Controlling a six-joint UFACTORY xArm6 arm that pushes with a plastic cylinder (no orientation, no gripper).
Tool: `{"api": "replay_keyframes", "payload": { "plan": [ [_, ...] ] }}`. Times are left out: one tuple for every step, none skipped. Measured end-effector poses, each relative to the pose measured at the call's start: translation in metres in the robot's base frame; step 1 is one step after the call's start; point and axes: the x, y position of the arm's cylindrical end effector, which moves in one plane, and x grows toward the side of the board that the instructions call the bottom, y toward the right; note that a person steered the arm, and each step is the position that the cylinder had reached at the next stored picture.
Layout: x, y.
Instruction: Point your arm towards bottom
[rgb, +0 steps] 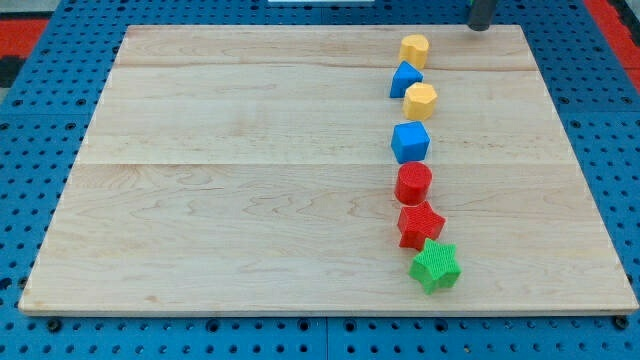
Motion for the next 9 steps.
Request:
{"api": "replay_keyframes", "payload": {
  "plan": [
    [0.014,0.000],
    [0.066,0.016],
    [0.128,0.019],
    [0.184,0.019],
    [0.246,0.019],
    [0.298,0.019],
    [0.353,0.013],
    [0.410,-0.019],
    [0.415,-0.024]
  ]
}}
